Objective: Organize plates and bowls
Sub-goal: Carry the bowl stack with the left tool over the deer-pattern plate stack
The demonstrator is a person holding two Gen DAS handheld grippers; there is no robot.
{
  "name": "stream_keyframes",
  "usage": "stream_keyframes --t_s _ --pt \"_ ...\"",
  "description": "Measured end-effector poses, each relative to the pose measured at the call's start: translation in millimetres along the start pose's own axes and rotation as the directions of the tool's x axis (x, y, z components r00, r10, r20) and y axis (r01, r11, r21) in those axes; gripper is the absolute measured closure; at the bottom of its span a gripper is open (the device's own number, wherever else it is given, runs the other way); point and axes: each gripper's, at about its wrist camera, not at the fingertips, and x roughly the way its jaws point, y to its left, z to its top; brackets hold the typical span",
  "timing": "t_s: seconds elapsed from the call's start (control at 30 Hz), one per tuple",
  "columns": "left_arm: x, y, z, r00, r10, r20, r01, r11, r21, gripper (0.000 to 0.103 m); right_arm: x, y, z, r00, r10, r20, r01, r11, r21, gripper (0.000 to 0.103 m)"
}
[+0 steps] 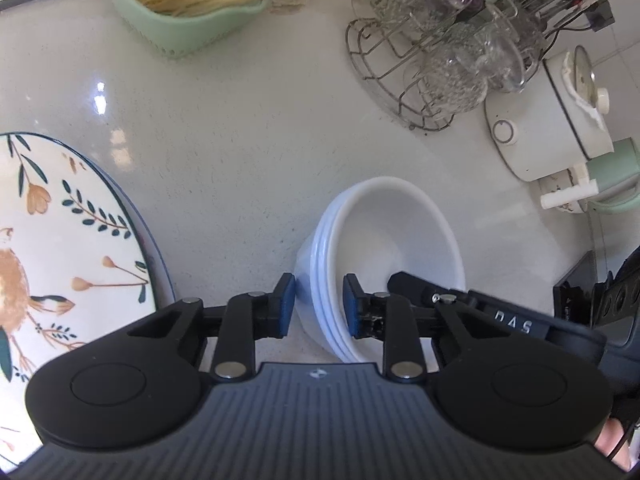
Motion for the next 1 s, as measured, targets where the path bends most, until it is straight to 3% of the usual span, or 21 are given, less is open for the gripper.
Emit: stream_keyframes --t_s 0.53,0.73,1.0 --pt "-76.6 -21.1 6.0 0.999 -0.044 0.015 0.041 0.986 0.162 0.073 -60.4 41.1 -35.5 0.992 -0.003 0.123 -0.003 0.999 0.047 0.081" --pt "-91.7 -24.1 0.1 0.999 -0.039 -0.01 0.04 0.99 0.132 0.073 -71.7 46.0 -36.9 0.994 -0.01 0.107 0.005 0.999 0.044 0.081" --pt "-114.6 -30.1 -6.1 0.999 -0.029 0.036 0.024 0.991 0.135 0.072 -85.7 61.0 -46.9 0.993 -0.009 0.114 0.008 1.0 0.012 0.081"
